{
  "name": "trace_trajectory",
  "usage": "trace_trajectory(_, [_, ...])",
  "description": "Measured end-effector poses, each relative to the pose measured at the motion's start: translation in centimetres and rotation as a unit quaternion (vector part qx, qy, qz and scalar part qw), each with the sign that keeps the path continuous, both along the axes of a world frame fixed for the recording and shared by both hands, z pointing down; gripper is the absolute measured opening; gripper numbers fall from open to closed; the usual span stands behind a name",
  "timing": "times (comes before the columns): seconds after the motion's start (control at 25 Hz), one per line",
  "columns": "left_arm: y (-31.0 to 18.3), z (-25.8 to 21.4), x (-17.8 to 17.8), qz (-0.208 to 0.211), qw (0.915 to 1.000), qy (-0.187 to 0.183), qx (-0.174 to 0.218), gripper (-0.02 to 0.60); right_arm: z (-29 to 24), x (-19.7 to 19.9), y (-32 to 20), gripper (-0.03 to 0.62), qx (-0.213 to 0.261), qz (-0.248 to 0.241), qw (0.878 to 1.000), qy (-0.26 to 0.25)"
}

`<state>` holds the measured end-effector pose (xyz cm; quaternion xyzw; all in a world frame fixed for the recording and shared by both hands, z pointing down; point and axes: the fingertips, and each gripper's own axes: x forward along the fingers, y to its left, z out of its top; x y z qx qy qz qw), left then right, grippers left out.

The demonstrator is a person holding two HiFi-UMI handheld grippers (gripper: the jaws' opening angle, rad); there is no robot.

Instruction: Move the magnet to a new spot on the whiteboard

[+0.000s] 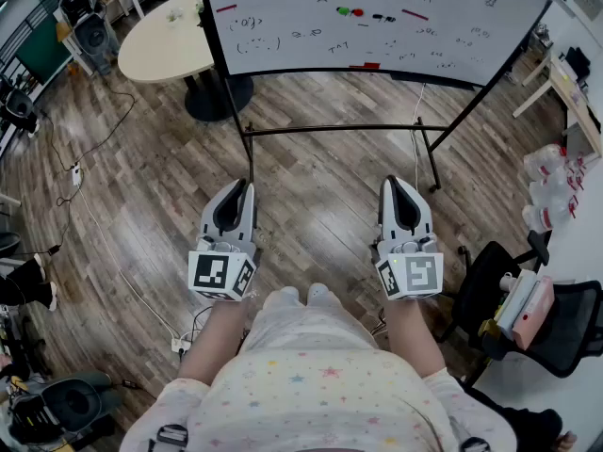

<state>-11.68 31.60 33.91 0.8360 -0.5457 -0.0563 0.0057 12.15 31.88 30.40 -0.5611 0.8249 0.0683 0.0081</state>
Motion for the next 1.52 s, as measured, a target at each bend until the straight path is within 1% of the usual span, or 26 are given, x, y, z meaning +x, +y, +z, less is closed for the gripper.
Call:
trace_trajectory(0.44, [-0.6, -0.4, 2.8, -0.017, 0.9998, -0.012, 0.006, 0.044, -0.7, 3.5, -0.7, 0.000, 0.016, -0.002, 1.000, -0.016])
trace_trajectory(0.6, [-0.7, -0.3, 4.3, -0.013, 0.9998, -0.012, 0.004, 0.046, -0.6, 4.8, -1.3, 0.034, 0.013, -0.011, 1.000, -0.020])
trace_trajectory(0.68, [-0.7, -0.3, 5.0, -0.017, 0.9997, -0.019, 0.004, 0.046, -0.6, 5.4, -1.5, 0.054, 0.013, -0.014, 1.000, -0.022])
trace_trajectory(0.72, [-0.7, -0.3, 5.2, -0.020, 0.9995, -0.022, 0.003, 0.054, -0.5, 5.6, -1.7, 0.061, 0.013, -0.015, 1.000, -0.023])
trace_trajectory(0.84, [-0.9, -0.4, 5.6, -0.030, 0.9992, -0.026, -0.001, 0.128, -0.3, 6.2, -2.1, 0.092, 0.008, -0.012, 0.999, -0.030])
trace_trajectory(0.92, [-1.2, -0.8, 5.9, -0.033, 0.9991, -0.028, 0.004, 0.189, -0.2, 6.4, -2.4, 0.115, 0.004, -0.011, 0.999, -0.034])
trace_trajectory(1.0, [-1.7, -1.0, 6.1, -0.035, 0.9989, -0.031, 0.008, 0.217, 0.0, 6.4, -3.0, 0.122, 0.001, -0.011, 0.999, -0.035])
trace_trajectory(1.12, [-2.7, -0.7, 6.2, -0.037, 0.9987, -0.035, 0.006, 0.232, 0.4, 6.2, -4.0, 0.132, -0.005, -0.011, 0.999, -0.036])
trace_trajectory(1.28, [-5.0, 0.0, 5.9, -0.033, 0.9990, -0.031, 0.000, 0.233, 0.8, 5.6, -5.9, 0.140, -0.012, -0.008, 0.999, -0.030])
trace_trajectory(1.52, [-10.9, 0.7, 4.1, -0.029, 0.9992, -0.028, -0.003, 0.233, 0.9, 4.3, -11.1, 0.147, -0.008, 0.001, 1.000, -0.027])
